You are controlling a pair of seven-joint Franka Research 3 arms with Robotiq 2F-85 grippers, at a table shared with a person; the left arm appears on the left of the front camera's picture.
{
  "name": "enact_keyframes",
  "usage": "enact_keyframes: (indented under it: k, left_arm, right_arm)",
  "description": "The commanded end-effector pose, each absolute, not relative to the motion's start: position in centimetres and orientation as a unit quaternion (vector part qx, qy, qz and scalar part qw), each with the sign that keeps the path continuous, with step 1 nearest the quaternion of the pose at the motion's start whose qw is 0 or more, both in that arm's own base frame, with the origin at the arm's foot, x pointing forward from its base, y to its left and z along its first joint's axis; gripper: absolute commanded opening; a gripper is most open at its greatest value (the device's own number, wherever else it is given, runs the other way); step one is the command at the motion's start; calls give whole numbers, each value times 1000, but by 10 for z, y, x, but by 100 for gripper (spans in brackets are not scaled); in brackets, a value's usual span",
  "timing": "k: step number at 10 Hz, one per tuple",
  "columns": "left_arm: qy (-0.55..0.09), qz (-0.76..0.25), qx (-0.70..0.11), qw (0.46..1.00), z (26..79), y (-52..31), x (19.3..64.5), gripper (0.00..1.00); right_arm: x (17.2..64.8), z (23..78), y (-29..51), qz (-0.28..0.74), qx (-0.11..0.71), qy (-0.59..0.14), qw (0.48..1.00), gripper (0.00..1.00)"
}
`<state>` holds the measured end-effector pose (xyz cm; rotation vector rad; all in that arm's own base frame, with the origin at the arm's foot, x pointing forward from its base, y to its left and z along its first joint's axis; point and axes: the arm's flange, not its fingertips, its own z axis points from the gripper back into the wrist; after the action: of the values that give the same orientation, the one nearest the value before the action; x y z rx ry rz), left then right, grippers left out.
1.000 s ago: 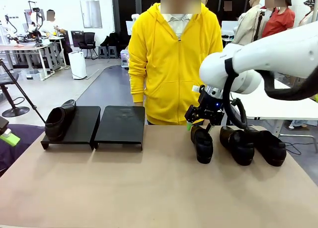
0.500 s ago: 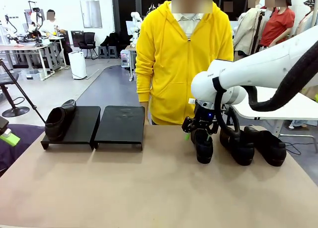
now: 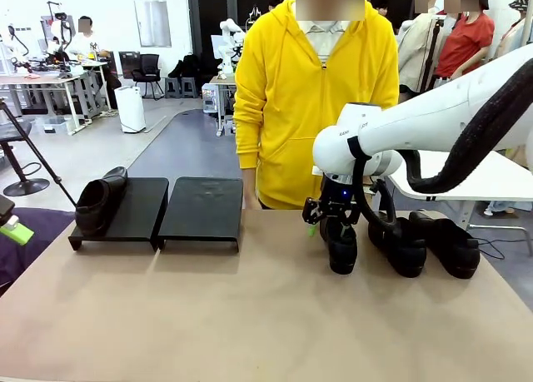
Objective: Organize the shoes by placing them on the stand.
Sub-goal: Pick up one Shoe and place it in the middle of the table.
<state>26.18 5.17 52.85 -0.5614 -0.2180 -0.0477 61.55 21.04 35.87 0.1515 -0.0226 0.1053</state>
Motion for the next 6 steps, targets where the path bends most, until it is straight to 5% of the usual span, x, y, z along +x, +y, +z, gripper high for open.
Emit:
enact_keyframes:
  k: [1,6]
  left_arm:
    - [-110,-29,-278,954,529,54,262,100]
    - [-110,-29,-278,954,529,54,262,100]
  right_arm:
    - [624,357,215,31,52,-18,998,0]
    - [626,354,217,24,32,-25,999,0]
